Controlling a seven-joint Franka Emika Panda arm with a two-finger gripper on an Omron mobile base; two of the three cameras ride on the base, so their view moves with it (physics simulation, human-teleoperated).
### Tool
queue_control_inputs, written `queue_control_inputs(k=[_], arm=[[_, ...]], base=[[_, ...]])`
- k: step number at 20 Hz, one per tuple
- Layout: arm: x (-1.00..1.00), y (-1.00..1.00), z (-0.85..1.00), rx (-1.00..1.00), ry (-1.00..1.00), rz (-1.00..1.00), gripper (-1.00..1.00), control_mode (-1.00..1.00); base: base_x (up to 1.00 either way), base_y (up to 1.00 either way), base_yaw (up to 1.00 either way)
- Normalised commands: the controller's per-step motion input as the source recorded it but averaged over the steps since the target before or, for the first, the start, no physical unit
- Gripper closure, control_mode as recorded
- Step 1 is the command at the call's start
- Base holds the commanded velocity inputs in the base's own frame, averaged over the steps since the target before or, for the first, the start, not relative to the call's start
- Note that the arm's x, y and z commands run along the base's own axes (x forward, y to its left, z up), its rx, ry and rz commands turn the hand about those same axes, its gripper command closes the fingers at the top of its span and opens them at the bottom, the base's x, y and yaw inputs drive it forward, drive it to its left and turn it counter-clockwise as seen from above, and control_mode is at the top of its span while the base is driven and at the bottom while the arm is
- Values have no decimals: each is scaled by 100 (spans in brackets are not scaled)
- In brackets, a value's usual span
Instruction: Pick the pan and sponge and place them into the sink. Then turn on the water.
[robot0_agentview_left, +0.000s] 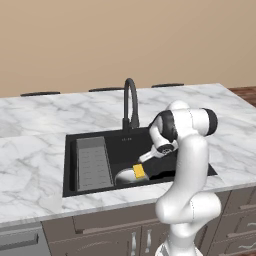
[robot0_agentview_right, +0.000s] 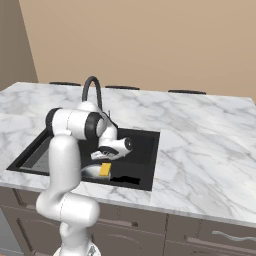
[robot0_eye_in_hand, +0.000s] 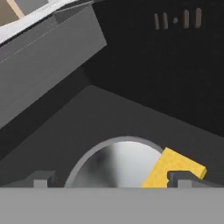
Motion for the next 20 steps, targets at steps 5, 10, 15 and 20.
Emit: queue_control_inputs(k=[5, 10, 15, 20], arm=[[-8, -3, 34, 0, -6, -1, -100, -100], [-10, -3, 32, 0, -8, 0, -100, -100], [-17, -4, 32, 0, -12, -1, -100, -100], [-24, -7, 26, 0, -17, -3, -100, -100]], base=[[0, 0, 0], [0, 0, 0], [0, 0, 0], [0, 0, 0]])
